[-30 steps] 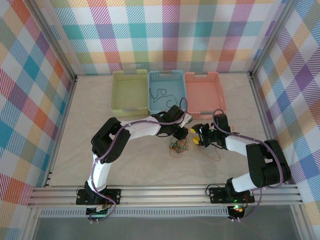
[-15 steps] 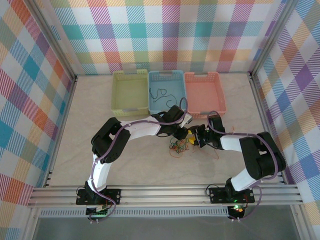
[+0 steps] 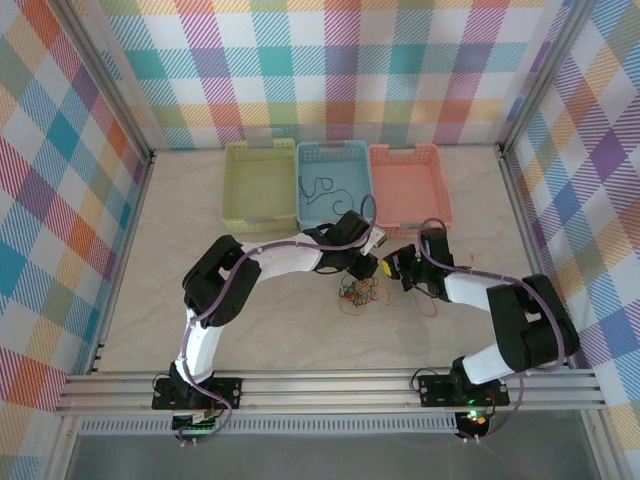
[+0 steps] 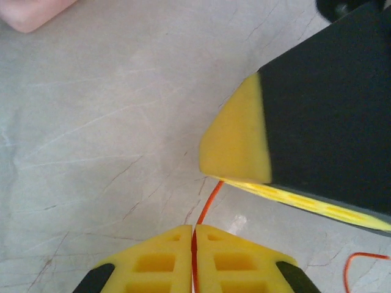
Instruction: Untangle the cables
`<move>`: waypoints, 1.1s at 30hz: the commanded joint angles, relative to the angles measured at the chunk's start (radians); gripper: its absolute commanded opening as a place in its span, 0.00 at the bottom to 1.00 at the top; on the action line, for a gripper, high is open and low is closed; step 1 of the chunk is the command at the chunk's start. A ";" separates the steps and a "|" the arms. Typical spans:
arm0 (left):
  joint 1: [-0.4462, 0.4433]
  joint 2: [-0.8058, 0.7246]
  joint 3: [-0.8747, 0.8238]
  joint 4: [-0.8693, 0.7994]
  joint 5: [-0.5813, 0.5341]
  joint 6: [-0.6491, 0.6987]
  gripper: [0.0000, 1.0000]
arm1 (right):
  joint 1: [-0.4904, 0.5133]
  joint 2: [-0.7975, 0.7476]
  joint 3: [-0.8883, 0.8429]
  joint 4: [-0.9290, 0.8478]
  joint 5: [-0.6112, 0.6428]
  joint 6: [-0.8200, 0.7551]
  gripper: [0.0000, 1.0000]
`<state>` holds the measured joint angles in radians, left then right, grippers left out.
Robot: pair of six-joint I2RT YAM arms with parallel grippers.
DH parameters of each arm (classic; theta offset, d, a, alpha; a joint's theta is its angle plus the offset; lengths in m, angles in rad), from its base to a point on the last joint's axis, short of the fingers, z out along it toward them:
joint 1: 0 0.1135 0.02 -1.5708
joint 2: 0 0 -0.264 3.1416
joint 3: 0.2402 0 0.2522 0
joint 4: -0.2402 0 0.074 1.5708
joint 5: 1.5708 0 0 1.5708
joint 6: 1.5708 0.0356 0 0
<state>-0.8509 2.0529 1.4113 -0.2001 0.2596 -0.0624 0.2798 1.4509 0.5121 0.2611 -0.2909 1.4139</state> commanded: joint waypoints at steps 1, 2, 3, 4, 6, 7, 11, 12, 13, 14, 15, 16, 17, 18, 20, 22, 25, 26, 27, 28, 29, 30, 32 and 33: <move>-0.010 0.002 0.012 -0.035 -0.011 0.010 0.10 | -0.033 -0.081 0.026 -0.081 0.069 -0.078 0.00; -0.009 0.002 0.013 -0.035 -0.011 0.009 0.10 | -0.040 -0.101 0.030 -0.097 0.067 -0.083 0.00; -0.008 0.003 0.014 -0.035 -0.011 0.009 0.10 | -0.049 -0.122 0.029 -0.110 0.065 -0.088 0.00; -0.008 0.005 0.016 -0.039 -0.011 0.011 0.10 | -0.059 -0.143 0.031 -0.122 0.062 -0.093 0.00; -0.011 0.007 0.019 -0.043 -0.013 0.012 0.10 | -0.079 -0.176 0.038 -0.152 0.045 -0.102 0.00; -0.010 0.008 0.020 -0.043 -0.013 0.012 0.11 | -0.088 -0.192 0.040 -0.157 0.035 -0.102 0.00; -0.011 0.010 0.021 -0.047 -0.016 0.016 0.11 | -0.103 -0.225 0.057 -0.191 0.002 -0.111 0.00; -0.011 0.010 0.024 -0.048 -0.016 0.016 0.11 | -0.103 -0.227 0.064 -0.196 -0.007 -0.110 0.00; -0.013 0.012 0.026 -0.050 -0.016 0.017 0.11 | -0.105 -0.227 0.068 -0.198 -0.016 -0.111 0.00; -0.013 0.011 0.026 -0.050 -0.016 0.017 0.12 | -0.105 -0.227 0.071 -0.198 -0.022 -0.108 0.00; -0.013 0.013 0.028 -0.051 -0.016 0.019 0.12 | -0.105 -0.227 0.074 -0.199 -0.029 -0.107 0.00; -0.013 0.014 0.028 -0.054 -0.015 0.019 0.12 | -0.106 -0.228 0.077 -0.199 -0.034 -0.107 0.00; -0.014 0.014 0.031 -0.054 -0.017 0.021 0.12 | -0.106 -0.230 0.078 -0.202 -0.037 -0.107 0.00; -0.015 0.016 0.031 -0.056 -0.017 0.021 0.12 | -0.108 -0.233 0.080 -0.202 -0.039 -0.107 0.00; -0.015 0.019 0.034 -0.060 -0.017 0.022 0.12 | -0.113 -0.236 0.085 -0.205 -0.046 -0.107 0.00; -0.016 0.020 0.036 -0.064 -0.019 0.024 0.12 | -0.131 -0.242 0.094 -0.208 -0.064 -0.106 0.00; -0.019 0.024 0.040 -0.068 -0.019 0.027 0.12 | -0.168 -0.257 0.121 -0.229 -0.085 -0.113 0.00; -0.018 0.023 0.041 -0.069 -0.020 0.027 0.12 | -0.181 -0.262 0.133 -0.237 -0.093 -0.118 0.00; -0.018 0.024 0.042 -0.069 -0.020 0.029 0.12 | -0.195 -0.264 0.148 -0.247 -0.106 -0.121 0.00; -0.019 0.024 0.042 -0.070 -0.020 0.029 0.12 | -0.210 -0.269 0.161 -0.252 -0.118 -0.121 0.00; -0.019 0.026 0.044 -0.070 -0.021 0.029 0.12 | -0.221 -0.273 0.170 -0.260 -0.127 -0.123 0.00; -0.019 0.027 0.045 -0.069 -0.020 0.031 0.12 | -0.233 -0.280 0.183 -0.273 -0.133 -0.125 0.00; -0.020 0.030 0.048 -0.070 -0.020 0.032 0.12 | -0.252 -0.294 0.206 -0.292 -0.143 -0.132 0.00; -0.021 0.030 0.048 -0.070 -0.020 0.032 0.12 | -0.259 -0.299 0.218 -0.301 -0.147 -0.136 0.00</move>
<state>-0.8581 2.0563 1.4296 -0.2379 0.2440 -0.0540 0.0402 1.1797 0.6838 0.0010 -0.3969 1.3067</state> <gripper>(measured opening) 0.118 0.064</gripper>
